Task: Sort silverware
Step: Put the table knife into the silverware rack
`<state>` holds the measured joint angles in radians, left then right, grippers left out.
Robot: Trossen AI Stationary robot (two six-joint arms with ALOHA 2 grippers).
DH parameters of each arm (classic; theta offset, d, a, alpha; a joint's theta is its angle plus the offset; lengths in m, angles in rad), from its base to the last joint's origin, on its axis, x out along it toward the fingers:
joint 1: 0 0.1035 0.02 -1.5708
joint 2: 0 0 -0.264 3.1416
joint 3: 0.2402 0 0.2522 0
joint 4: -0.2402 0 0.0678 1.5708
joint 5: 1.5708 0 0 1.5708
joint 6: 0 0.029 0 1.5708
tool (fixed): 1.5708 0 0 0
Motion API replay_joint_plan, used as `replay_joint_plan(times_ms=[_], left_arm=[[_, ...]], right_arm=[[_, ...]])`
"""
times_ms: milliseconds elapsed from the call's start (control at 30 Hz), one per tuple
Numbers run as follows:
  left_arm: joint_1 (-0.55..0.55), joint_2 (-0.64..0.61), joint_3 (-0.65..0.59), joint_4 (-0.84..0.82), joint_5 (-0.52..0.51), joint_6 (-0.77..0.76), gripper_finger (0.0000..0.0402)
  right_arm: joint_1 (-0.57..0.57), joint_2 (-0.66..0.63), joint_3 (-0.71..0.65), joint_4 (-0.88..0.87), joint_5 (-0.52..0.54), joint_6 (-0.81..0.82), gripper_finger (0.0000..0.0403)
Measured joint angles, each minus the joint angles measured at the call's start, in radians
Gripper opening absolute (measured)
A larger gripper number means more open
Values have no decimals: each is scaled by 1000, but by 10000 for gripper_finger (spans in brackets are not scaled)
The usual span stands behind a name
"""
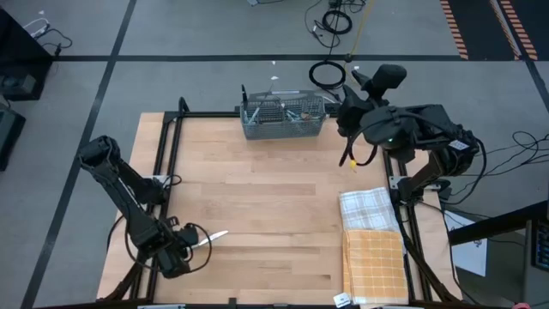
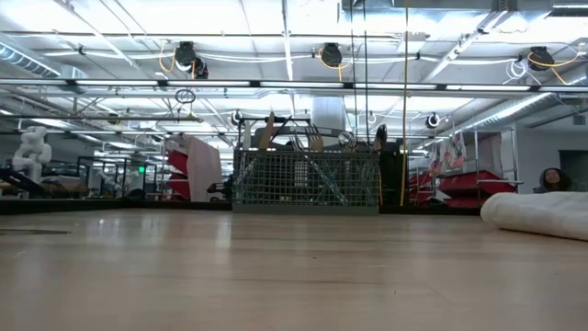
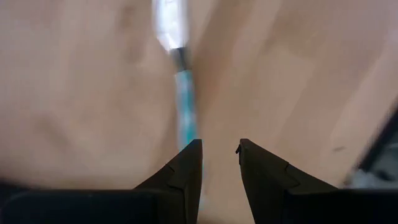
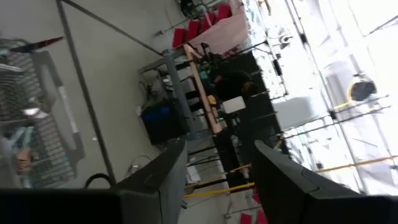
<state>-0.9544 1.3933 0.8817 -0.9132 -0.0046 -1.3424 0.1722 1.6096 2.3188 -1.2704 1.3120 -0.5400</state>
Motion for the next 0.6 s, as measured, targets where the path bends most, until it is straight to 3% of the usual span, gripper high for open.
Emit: replay_joint_plan(times_ms=[167,600], left_arm=[[5,1,-51,162,-10,-15,112],[59,1,-133,151,-27,-67,112]], right_arm=[[0,0,0,-105,-39,114,167],[0,0,0,-180,-88,182,167]])
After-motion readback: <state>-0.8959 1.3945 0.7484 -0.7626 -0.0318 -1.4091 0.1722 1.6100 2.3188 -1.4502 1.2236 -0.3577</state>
